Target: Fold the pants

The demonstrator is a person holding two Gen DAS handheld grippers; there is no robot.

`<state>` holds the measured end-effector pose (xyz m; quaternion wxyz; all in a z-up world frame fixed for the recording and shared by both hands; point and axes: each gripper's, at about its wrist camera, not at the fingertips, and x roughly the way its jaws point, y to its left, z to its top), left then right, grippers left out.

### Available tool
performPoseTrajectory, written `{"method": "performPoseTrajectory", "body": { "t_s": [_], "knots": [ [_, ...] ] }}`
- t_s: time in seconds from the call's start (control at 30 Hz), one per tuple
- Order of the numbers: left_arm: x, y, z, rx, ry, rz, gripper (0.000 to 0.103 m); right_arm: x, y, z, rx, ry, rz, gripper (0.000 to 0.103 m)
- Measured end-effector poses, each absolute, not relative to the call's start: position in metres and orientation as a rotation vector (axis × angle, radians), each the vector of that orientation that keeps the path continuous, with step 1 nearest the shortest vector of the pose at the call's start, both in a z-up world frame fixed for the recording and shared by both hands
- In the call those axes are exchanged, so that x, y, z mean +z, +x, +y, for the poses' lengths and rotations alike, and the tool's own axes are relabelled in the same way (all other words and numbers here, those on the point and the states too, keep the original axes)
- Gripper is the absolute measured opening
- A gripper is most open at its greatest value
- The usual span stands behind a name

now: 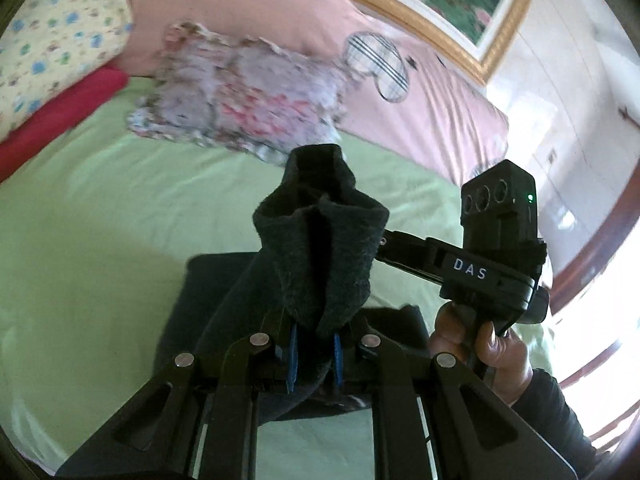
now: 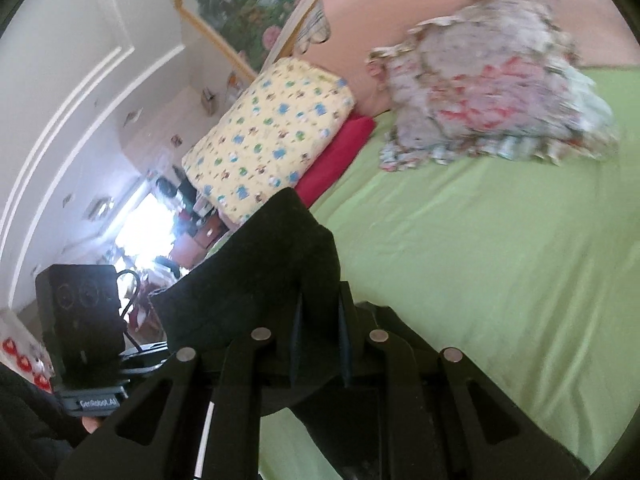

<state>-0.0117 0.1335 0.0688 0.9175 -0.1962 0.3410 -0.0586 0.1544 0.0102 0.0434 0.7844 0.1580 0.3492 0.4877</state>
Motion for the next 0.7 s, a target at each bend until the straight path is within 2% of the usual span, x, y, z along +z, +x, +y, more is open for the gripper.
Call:
{"method": "performPoseTrajectory", "body": {
  "t_s": [0.3, 0.7],
  "knots": [
    [0.055, 0.001, 0.072, -0.191, -0.299, 0.75, 0.012, 0.021, 0.142, -0.056, 0.984, 0.447, 0.731, 0.016],
    [0.032, 0.02, 0.041, -0.191, -0.197, 0.788, 0.014, -0.013, 0.143, -0.096, 0.92, 0.511, 0.765, 0.017]
  ]
}}
